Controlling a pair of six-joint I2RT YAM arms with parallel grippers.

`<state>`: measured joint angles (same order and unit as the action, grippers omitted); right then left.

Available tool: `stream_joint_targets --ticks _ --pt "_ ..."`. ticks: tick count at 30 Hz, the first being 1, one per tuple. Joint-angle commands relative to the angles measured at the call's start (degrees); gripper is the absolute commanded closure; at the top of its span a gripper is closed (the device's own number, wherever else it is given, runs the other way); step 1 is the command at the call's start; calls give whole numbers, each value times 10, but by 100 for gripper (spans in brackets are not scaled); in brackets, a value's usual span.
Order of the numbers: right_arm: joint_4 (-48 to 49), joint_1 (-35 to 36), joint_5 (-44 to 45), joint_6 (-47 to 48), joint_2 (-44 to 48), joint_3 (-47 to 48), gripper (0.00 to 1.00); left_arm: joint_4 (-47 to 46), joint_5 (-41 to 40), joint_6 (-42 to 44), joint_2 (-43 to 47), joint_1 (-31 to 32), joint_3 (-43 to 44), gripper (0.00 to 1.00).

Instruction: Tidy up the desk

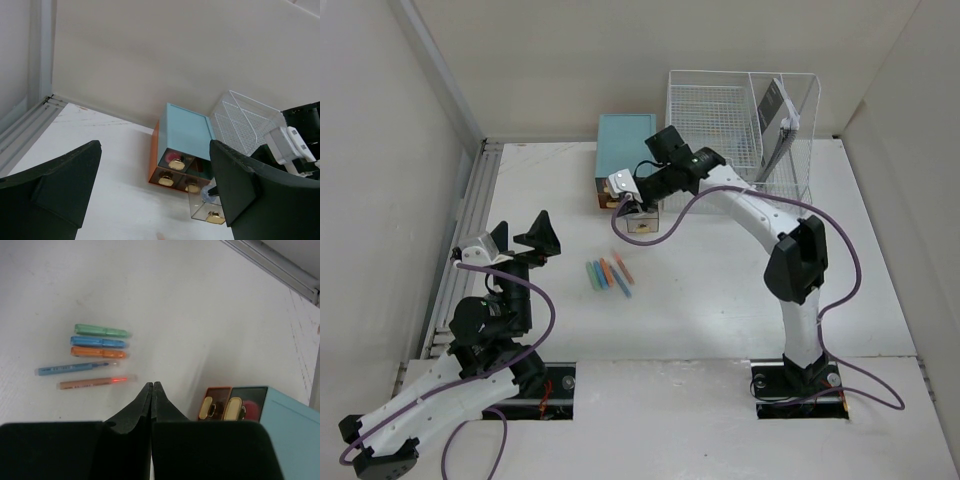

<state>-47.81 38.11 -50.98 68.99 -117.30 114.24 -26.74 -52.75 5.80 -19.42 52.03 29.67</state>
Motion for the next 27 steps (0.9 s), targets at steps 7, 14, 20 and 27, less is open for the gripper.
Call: stream_joint_targets --ticks 7,14,20,27 --pt "74 6 47 -77 -21 3 100 -21 -3 9 3 -1 -1 12" --pt "74 6 52 -77 -28 2 100 -21 -3 9 3 -1 -1 12" --pt "74 -6 58 -77 -11 -21 100 -21 -3 9 3 -1 -1 12" --pt "74 -17 58 -77 0 -44 100 -21 -3 9 3 -1 -1 12"
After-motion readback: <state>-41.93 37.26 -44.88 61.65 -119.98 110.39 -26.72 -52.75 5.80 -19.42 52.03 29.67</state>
